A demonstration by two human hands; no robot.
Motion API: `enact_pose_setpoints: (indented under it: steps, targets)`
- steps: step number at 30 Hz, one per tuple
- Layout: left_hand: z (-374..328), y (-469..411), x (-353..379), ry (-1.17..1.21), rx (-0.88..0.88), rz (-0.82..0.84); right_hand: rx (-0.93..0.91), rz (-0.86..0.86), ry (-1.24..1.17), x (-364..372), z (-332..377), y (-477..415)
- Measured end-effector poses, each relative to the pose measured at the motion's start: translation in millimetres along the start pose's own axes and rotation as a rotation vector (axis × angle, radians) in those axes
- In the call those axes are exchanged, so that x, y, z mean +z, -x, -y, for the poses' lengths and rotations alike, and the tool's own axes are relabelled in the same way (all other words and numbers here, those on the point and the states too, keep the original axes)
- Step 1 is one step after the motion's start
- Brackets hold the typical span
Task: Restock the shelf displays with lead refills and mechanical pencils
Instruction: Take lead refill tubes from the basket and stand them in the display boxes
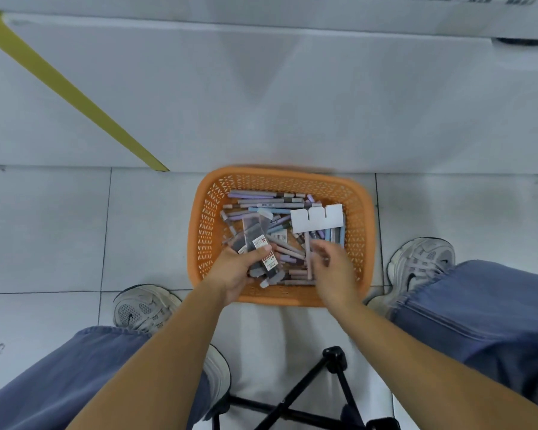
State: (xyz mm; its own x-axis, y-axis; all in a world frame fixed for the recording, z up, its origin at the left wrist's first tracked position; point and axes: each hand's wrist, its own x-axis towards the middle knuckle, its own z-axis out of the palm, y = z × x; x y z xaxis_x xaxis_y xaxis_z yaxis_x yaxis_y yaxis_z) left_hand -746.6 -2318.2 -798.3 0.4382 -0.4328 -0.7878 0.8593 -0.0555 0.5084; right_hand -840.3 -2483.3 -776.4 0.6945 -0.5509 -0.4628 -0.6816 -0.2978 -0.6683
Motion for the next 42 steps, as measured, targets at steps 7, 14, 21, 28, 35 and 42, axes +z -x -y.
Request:
enact_pose_setpoints:
  steps: [7, 14, 21, 28, 35, 42]
  targets:
    - [-3, -3, -22, 0.032, 0.022, -0.027, 0.093, -0.101, 0.07, 0, -21, -22]
    - [-2, -3, -27, 0.006, 0.005, -0.055, 0.119, -0.147, 0.078, 13, -22, -33]
    - [-4, 1, -22, -0.012, -0.011, -0.071, 0.114, -0.069, 0.044, 9, -21, -36]
    - [-20, 17, -7, -0.072, 0.027, -0.048, 0.032, -0.046, 0.118, -21, -10, -26]
    - [-81, 65, 27, -0.165, 0.24, -0.007, -0.171, 0.262, -0.184, -86, 81, -6]
    - [-170, 163, 59, -0.282, 0.509, 0.048, -0.549, 0.191, -0.256, -163, 206, 41]
